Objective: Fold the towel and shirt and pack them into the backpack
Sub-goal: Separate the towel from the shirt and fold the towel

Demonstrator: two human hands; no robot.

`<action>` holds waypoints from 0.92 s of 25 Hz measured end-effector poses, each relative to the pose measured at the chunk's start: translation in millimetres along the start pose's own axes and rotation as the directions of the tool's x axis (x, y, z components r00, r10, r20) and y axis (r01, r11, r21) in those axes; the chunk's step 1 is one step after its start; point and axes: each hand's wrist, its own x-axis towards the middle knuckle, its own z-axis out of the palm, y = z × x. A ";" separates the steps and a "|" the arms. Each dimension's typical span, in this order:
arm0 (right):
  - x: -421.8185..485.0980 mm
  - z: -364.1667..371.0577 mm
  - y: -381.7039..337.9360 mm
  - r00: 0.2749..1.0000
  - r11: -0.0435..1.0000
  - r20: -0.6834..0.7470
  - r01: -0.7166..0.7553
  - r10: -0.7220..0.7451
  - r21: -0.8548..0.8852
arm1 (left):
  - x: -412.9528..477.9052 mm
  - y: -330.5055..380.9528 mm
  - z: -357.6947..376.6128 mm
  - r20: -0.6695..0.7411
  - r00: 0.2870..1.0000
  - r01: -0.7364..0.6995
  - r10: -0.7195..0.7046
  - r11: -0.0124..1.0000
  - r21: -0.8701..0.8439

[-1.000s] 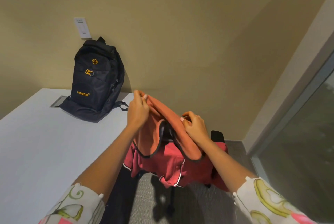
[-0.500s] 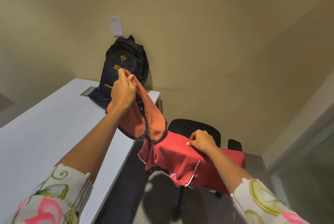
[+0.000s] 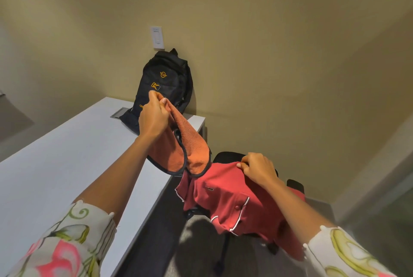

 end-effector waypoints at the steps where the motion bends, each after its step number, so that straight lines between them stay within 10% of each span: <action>1: 2.3 -4.9 0.0 1.000 1.000 -0.010 0.013 -0.013 0.009 | 0.9 0.4 -2.0 -0.004 1.000 0.004 -0.004 1.000 0.001; 23: 86.1 -168.6 -205.2 0.828 0.710 -0.362 0.556 -0.428 0.432 | 19.6 -34.9 -119.3 -0.214 0.975 0.077 -0.061 0.995 0.065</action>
